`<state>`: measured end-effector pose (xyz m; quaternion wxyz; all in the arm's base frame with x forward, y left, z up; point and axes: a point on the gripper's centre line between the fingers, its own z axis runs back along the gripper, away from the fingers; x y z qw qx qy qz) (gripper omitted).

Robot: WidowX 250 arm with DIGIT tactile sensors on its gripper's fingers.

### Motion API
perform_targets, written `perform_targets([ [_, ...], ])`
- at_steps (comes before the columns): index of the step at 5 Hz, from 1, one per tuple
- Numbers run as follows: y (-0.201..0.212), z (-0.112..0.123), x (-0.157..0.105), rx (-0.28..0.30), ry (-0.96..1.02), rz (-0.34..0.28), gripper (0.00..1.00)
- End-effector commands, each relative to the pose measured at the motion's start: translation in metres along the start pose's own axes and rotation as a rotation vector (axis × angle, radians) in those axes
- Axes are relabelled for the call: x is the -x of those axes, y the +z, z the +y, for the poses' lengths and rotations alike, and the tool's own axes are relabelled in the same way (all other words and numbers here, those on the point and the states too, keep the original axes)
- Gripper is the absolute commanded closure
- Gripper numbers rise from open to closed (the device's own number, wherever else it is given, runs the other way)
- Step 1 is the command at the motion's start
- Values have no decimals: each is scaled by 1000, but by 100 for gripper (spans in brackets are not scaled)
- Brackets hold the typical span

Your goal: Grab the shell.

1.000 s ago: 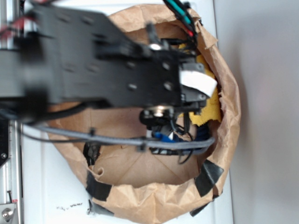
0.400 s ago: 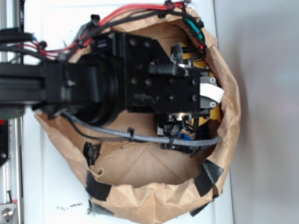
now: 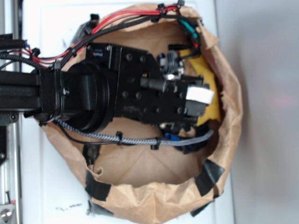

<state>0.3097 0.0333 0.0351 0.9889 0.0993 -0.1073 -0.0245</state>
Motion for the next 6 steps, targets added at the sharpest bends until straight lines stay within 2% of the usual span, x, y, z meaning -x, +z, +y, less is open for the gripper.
perform_targets([
  [1, 20, 6, -8, -14, 38, -71, 100],
  [2, 31, 9, -9, -1, 60, -75, 100],
  [4, 109, 17, -14, 153, 122, -76, 100],
  [5, 135, 23, -18, 184, 139, -47, 100],
  [6, 156, 29, -15, 207, 156, -49, 100],
])
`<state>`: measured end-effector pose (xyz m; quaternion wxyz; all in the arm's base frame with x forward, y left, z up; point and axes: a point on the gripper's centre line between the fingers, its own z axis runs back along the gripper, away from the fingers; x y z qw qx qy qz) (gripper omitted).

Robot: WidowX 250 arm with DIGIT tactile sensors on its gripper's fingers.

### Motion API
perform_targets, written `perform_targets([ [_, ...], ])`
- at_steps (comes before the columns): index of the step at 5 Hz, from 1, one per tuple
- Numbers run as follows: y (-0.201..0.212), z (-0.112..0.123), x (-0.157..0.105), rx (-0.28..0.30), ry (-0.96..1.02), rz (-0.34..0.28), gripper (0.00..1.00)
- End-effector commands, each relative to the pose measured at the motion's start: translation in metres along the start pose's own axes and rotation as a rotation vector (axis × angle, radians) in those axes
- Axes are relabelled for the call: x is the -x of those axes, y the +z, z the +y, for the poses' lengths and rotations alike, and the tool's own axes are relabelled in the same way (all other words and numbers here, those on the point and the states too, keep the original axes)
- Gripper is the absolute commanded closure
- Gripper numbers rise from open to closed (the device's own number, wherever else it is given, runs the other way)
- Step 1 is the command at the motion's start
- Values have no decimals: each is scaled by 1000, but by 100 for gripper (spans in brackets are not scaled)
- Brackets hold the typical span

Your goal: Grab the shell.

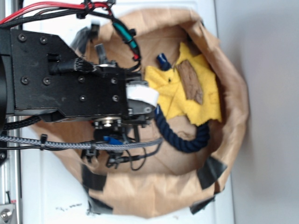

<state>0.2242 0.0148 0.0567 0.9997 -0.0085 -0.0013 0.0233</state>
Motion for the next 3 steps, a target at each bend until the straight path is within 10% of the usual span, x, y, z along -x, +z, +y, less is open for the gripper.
perform_targets([
  [1, 153, 11, -70, 48, 40, -267, 100],
  [3, 166, 9, -68, 83, 39, -294, 100],
])
